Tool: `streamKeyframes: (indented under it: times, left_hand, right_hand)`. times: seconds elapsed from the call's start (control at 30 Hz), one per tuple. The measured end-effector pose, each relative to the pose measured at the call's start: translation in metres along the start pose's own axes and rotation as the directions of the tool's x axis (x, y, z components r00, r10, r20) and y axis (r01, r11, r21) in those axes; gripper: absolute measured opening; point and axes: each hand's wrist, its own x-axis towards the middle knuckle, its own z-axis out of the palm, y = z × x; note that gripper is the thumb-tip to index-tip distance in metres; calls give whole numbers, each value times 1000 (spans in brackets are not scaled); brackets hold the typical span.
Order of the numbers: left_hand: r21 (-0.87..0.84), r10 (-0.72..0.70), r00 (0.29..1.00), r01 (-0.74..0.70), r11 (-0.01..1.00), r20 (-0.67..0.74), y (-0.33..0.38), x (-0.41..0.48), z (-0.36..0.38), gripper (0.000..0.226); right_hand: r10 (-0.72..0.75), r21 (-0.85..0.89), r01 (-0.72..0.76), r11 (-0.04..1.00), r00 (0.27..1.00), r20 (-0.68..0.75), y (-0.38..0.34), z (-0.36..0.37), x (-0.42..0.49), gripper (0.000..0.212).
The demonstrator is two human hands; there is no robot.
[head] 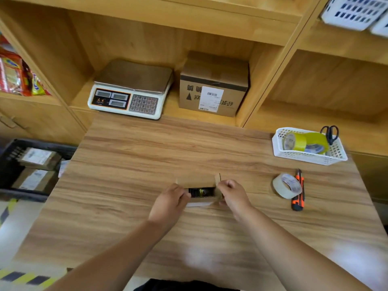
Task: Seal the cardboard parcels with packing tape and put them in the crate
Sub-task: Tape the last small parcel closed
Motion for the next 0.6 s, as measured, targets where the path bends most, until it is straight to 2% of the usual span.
streamKeyframes:
  times: [0.13, 0.27, 0.37, 0.47, 0.6]
  left_hand:
    - [7, -18, 1000, 18, 1000, -10, 2, -1, 3, 39]
    - [22, 31, 999, -31, 999, 8, -3, 1, 5, 21]
    - [13, 83, 997, -83, 996, 6, -8, -2, 6, 6]
    - [106, 65, 996, -72, 992, 61, -7, -4, 6, 38]
    - [203, 37, 990, -64, 977, 134, 9, 6, 1, 67]
  right_hand:
    - [-56, -51, 51, 997, 994, -90, 13, 3, -6, 10]
    - [-99, -51, 93, 994, 986, -133, 21, 6, -9, 13]
    - [-122, -94, 112, 989, 987, -105, 26, 9, -14, 12]
    - [-100, -66, 97, 993, 993, -54, 29, 10, -18, 25]
    - [-136, -109, 135, 985, 991, -5, 30, 1, -17, 29]
